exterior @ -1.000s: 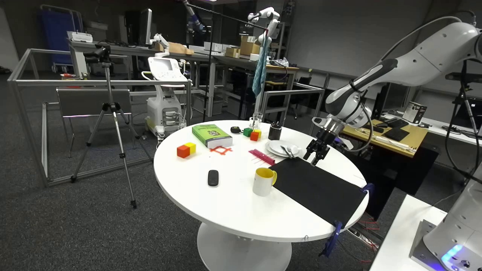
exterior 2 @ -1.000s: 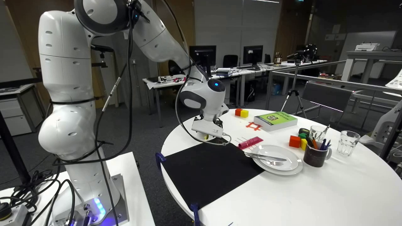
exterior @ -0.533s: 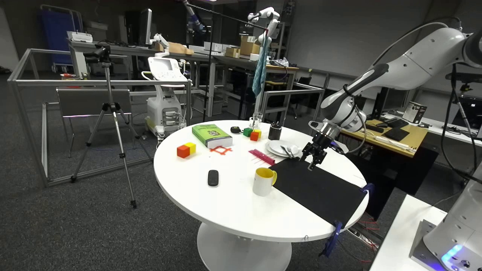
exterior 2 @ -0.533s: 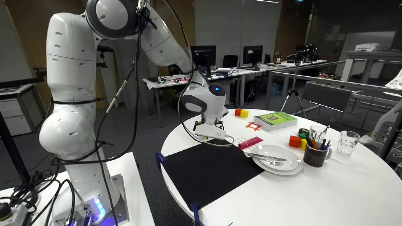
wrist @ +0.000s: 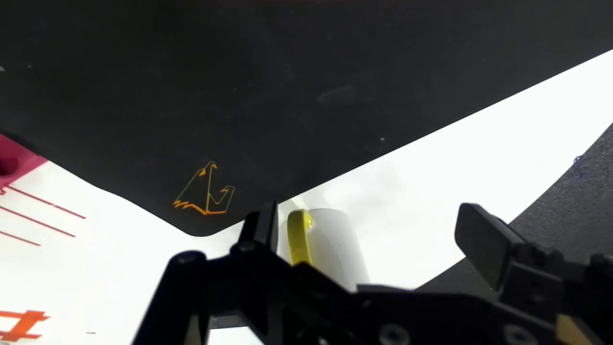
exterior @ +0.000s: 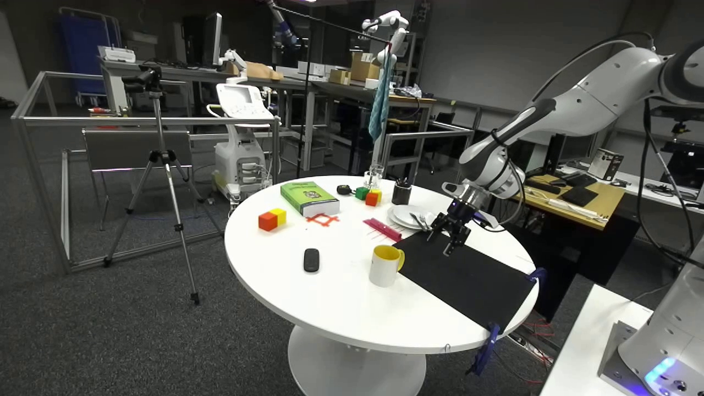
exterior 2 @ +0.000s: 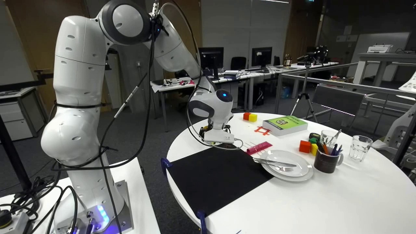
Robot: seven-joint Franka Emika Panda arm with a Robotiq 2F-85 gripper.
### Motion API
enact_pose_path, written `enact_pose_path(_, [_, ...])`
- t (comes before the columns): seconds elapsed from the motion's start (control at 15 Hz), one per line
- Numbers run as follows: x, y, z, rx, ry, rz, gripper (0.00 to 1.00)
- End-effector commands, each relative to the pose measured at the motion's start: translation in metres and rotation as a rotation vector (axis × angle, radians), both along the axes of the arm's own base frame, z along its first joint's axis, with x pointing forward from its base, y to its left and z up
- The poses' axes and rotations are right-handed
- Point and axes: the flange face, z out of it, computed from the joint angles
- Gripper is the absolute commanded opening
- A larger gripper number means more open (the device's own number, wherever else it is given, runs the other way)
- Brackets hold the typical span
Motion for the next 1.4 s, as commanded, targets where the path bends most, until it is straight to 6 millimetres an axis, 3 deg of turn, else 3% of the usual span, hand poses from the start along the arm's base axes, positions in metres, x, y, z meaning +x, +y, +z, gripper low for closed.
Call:
enact_pose_path(0.0, [0.008,0.009,-0.002,0.008,-0.046,-0.012,1.00])
enact_pose_path(0.47, [0.011,0.023,-0.008,0.019,-0.061,-0.056,1.00])
enact_pose_path(1.33, [0.015,0.044,-0.020,-0.027,-0.117,0.040,1.00])
